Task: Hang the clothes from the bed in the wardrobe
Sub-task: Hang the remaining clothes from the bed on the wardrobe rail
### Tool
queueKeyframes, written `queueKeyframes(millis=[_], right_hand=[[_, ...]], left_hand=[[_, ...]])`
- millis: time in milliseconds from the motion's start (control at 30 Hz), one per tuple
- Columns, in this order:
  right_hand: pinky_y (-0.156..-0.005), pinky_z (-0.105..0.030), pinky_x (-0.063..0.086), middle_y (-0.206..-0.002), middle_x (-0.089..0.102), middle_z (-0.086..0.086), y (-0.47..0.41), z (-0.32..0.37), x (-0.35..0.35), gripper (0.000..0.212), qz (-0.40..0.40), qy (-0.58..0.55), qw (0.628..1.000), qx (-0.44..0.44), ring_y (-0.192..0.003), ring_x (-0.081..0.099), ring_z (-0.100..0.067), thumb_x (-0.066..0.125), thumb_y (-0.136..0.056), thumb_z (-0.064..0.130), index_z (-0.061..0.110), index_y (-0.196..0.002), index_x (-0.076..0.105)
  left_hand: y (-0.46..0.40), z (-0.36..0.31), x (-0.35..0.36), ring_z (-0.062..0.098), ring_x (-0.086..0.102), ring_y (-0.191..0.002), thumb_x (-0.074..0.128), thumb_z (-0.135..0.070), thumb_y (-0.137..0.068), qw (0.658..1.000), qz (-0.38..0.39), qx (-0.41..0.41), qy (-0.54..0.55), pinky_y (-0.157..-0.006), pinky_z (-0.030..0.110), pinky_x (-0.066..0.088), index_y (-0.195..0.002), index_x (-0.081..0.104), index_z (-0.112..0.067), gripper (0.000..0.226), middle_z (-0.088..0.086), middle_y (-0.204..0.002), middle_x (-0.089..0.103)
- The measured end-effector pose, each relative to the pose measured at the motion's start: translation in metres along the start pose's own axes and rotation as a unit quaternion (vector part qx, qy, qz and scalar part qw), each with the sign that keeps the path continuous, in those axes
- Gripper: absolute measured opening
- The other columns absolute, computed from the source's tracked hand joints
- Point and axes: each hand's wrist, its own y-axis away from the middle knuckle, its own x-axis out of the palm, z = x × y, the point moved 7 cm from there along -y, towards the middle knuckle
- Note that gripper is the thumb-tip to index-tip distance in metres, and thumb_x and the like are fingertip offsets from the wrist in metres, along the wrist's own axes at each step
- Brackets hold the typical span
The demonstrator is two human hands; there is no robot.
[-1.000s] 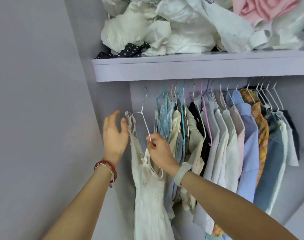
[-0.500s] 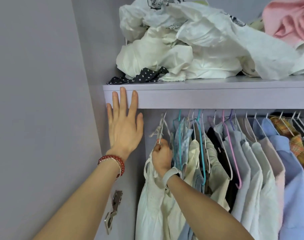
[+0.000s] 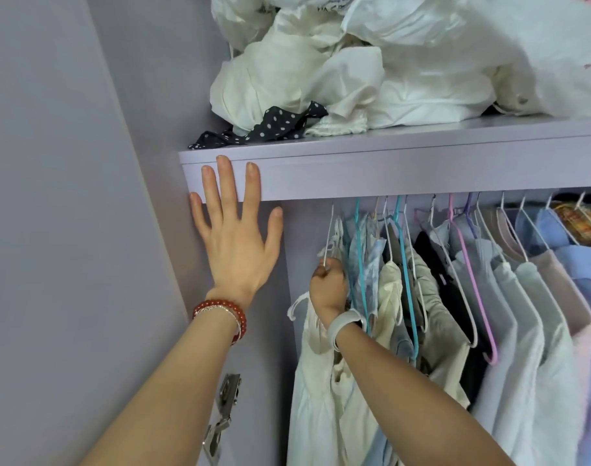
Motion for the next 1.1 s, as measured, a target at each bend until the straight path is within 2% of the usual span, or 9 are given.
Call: queueKeyframes(millis=[167,300,433,533,633,767,867,1033,1100], right_hand=[[-0.074,-0.029,0.037,-0.082,0.053,-0.004,0.012,0.006,-0.006,0.02,0.088,-0.029,0.996,0.004,-0.082,0.049,-0.025,0.035,-0.093,0.011,0.009,-0.088,0.054],[-0.1,-0.027,0.03,-0.123,0.047,-0.018,0.048,0.012,-0.029,0.039,0.17,0.038,0.982,-0.068,-0.116,0.045,-0.028,0.035,-0.096,0.014,0.003,-0.133,0.04],[-0.096,-0.014,0.03,-0.124,0.048,-0.01,0.081,0.02,-0.088,0.039,0.147,0.056,0.973,-0.17,-0.115,0.049,-0.02,0.04,-0.092,0.004,0.005,-0.13,0.047],[-0.089,-0.015,0.038,-0.11,0.056,-0.011,0.088,0.027,-0.144,0.033,0.04,0.064,0.965,-0.252,-0.1,0.054,-0.015,0.041,-0.085,-0.006,-0.001,-0.112,0.059],[-0.089,-0.025,0.039,-0.116,0.055,-0.015,0.066,0.013,-0.164,0.032,0.021,0.141,0.973,-0.18,-0.105,0.055,-0.027,0.042,-0.09,-0.002,0.0,-0.12,0.054],[-0.074,-0.029,0.043,-0.116,0.056,-0.017,0.038,0.006,-0.15,0.032,0.092,0.251,0.954,-0.137,-0.102,0.055,-0.032,0.04,-0.096,0.02,-0.002,-0.117,0.051],[-0.087,-0.036,0.045,-0.126,0.05,-0.015,0.022,0.009,-0.139,0.047,0.11,0.381,0.907,-0.14,-0.117,0.047,-0.03,0.04,-0.096,0.029,0.002,-0.133,0.035],[-0.074,-0.032,0.045,-0.112,0.058,-0.016,0.008,0.02,-0.12,0.022,0.149,0.46,0.86,-0.164,-0.102,0.059,-0.031,0.05,-0.085,0.005,0.0,-0.107,0.054],[-0.072,-0.033,0.045,-0.111,0.06,-0.018,0.012,0.026,-0.104,0.024,0.185,0.447,0.85,-0.208,-0.101,0.059,-0.033,0.052,-0.084,0.005,-0.001,-0.107,0.052]], left_hand=[[0.001,-0.002,-0.003,0.027,0.002,-0.139,0.047,-0.03,-0.09,1.0,0.022,-0.011,0.008,-0.111,0.052,0.003,-0.146,0.016,-0.016,0.065,0.022,-0.152,0.015],[0.011,-0.009,-0.006,0.03,0.001,-0.141,0.047,-0.023,-0.086,0.997,0.033,-0.052,0.051,-0.112,0.051,0.003,-0.147,0.016,-0.015,0.069,0.019,-0.154,0.01],[0.064,-0.024,0.001,0.032,0.018,-0.139,0.046,-0.016,-0.085,0.976,0.051,-0.13,0.165,-0.11,0.045,0.016,-0.14,0.033,-0.008,0.057,0.019,-0.15,0.021],[0.106,-0.036,0.043,0.027,0.032,-0.133,0.046,-0.02,-0.094,0.892,0.203,-0.252,0.316,-0.108,0.031,0.026,-0.138,0.034,-0.007,0.048,0.013,-0.143,0.031],[0.131,-0.058,0.086,0.026,0.033,-0.132,0.047,-0.03,-0.095,0.822,0.343,-0.311,0.331,-0.108,0.03,0.027,-0.143,0.024,-0.006,0.059,0.013,-0.144,0.029],[0.131,-0.07,0.106,0.035,0.04,-0.122,0.039,-0.021,-0.098,0.852,0.337,-0.298,0.268,-0.1,0.036,0.033,-0.144,0.021,-0.004,0.052,0.02,-0.131,0.037],[0.13,-0.069,0.111,0.03,0.044,-0.111,0.035,-0.02,-0.099,0.856,0.313,-0.302,0.28,-0.1,0.033,0.034,-0.142,0.029,-0.007,0.045,0.015,-0.114,0.038],[0.127,-0.043,0.107,0.018,0.039,-0.112,0.033,-0.015,-0.1,0.865,0.256,-0.3,0.311,-0.094,0.013,0.024,-0.128,0.047,-0.004,0.034,0.011,-0.117,0.042],[0.128,-0.024,0.105,0.025,0.048,-0.114,0.032,-0.018,-0.1,0.855,0.247,-0.344,0.298,-0.089,0.017,0.031,-0.129,0.047,-0.008,0.034,0.008,-0.117,0.053]])
